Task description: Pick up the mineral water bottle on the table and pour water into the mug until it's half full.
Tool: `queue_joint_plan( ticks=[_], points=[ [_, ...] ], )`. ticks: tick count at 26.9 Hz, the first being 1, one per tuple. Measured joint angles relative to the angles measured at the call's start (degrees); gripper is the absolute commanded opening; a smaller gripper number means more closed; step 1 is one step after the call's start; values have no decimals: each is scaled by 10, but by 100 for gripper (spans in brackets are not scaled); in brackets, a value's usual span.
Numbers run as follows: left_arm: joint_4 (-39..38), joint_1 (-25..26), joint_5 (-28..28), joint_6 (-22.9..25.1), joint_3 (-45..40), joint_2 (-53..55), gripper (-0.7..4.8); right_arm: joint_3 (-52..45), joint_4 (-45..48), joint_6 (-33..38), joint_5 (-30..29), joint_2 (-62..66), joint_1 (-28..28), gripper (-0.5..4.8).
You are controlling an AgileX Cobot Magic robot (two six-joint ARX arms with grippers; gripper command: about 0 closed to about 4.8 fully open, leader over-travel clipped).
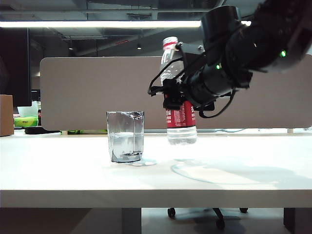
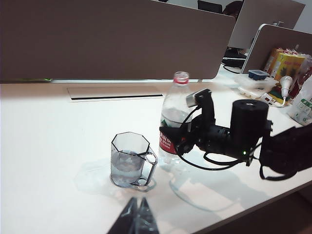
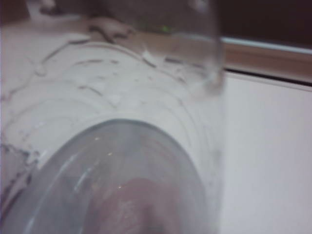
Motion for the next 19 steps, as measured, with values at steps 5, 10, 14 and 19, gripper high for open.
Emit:
queue_joint_plan(
  ticks=[5,10,14,19],
  points=[
    [0,0,0,0,0,0,-5,-10,38,16,2,44,-3,211],
    [0,0,0,0,0,0,-5,-10,67,26,0,60,-2,418],
    [0,0,0,0,0,0,-5,-14,64,30,0,61,-2,479],
    [0,0,0,0,0,0,-5,-73,50,29,0,8,1,479]
  ],
)
